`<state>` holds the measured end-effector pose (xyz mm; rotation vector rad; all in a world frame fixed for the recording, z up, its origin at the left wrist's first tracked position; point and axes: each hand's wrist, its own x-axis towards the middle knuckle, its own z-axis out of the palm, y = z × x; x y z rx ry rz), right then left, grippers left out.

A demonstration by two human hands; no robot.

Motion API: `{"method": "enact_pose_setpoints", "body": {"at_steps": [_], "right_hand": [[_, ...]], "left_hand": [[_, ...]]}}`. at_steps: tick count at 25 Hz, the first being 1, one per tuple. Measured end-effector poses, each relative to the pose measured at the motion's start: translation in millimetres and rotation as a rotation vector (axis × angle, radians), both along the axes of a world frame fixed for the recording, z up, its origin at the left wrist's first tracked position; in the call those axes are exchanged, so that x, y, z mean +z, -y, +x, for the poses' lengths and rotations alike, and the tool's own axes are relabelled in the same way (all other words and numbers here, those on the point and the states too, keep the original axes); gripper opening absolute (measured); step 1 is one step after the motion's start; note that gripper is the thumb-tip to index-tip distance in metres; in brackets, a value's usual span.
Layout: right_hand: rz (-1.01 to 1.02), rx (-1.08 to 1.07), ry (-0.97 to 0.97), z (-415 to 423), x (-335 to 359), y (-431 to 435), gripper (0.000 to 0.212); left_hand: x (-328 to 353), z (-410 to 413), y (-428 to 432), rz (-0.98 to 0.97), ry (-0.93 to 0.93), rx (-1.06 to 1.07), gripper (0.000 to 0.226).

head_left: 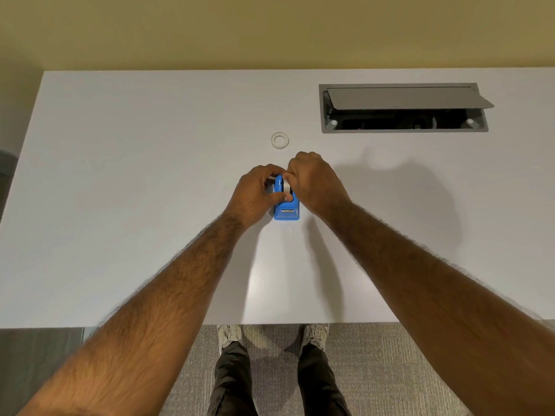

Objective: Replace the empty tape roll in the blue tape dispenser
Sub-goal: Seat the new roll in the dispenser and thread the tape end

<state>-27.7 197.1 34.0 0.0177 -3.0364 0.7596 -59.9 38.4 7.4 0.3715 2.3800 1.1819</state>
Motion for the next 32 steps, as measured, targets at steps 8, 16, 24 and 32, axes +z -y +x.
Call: {"method": "enact_pose_setpoints", "body": {"at_steps": [8,16,24,32], "right_hand": [[-0.056,-0.033,0.019,-0.3,1.4,-0.4,0.024],[0.016,-0.01,0.019,-2.5,1.0,1.5,0.026],[-0.027,-0.027,0.031,-4.1,0.8,1.7,0.025],[-0.116,-0.052,0.067,-5.5,1.9,-7.2,0.021]], "left_hand": [[2.0,0.6,0.3,0.001,0.004,0.0,0.048],[2.1,0.5,1.1,0.007,-0.011,-0.009,0.047],[2.4,-0.5,0.8,-0.005,0.005,0.002,0.049],[2.5,-0.7,0.9,0.002,0.023,0.021,0.05]]}}
